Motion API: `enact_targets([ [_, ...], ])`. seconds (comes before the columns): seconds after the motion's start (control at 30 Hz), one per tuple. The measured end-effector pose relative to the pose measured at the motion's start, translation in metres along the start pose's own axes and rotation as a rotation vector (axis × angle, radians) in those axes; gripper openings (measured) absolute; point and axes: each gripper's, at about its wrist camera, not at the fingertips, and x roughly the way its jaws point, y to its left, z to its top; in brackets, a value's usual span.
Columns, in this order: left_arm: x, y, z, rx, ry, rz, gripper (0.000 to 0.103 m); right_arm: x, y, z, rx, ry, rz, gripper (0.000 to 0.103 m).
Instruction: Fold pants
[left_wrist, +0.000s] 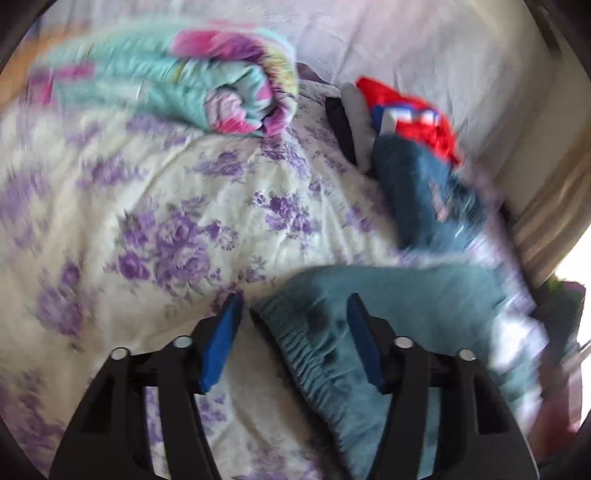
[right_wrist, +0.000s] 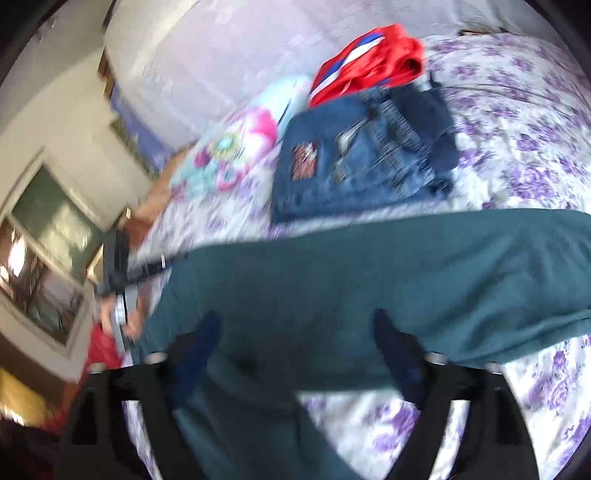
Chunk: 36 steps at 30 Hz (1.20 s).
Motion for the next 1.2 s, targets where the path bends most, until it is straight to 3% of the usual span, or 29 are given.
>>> enact_targets([
  [0.07,0.003,-0.013,-0.001,0.069,0.004,0.036,0.042,0.001,-0.006,0.006,0.017,-0.024,-0.017,0.097],
  [0.13,0.006,-0.020,-0.002,0.107,0.010,0.035,0.024,0.002,-0.013,0.011,0.032,-0.025,-0.038,0.097],
  [0.27,0.003,-0.021,-0.001,0.115,-0.003,0.005,0.018,0.003,-0.021,0.021,0.025,-0.026,-0.069,0.100],
  [0.43,-0.002,-0.023,-0.003,0.131,-0.023,-0.004,0.018,0.021,-0.007,0.047,-0.256,0.039,-0.195,0.100],
  [0.5,-0.004,-0.018,-0.003,0.105,-0.031,-0.030,0.018,0.035,0.001,0.059,-0.418,0.099,-0.218,0.091],
  [0.57,-0.005,-0.012,-0.002,0.077,-0.034,-0.055,0.018,0.046,0.005,0.066,-0.571,0.146,-0.226,0.066],
  [0.63,-0.003,-0.008,-0.002,0.057,-0.026,-0.072,0.018,0.057,0.001,0.069,-0.655,0.213,-0.212,0.053],
  [0.7,0.000,-0.006,-0.002,0.045,-0.014,-0.079,0.018,0.067,-0.008,0.068,-0.721,0.267,-0.216,0.050],
  [0.73,0.002,-0.004,-0.002,0.036,-0.009,-0.085,0.018,0.070,-0.012,0.068,-0.739,0.285,-0.217,0.042],
  [1.0,0.008,0.009,-0.001,-0.029,0.013,-0.155,0.018,0.089,-0.033,0.082,-0.770,0.339,-0.106,0.040],
  [1.13,0.010,0.010,-0.001,-0.035,0.021,-0.165,0.018,0.104,-0.044,0.090,-0.718,0.414,-0.034,0.039],
  [1.2,0.011,0.009,0.002,-0.028,0.021,-0.165,0.018,0.102,-0.046,0.087,-0.708,0.401,-0.038,0.027],
])
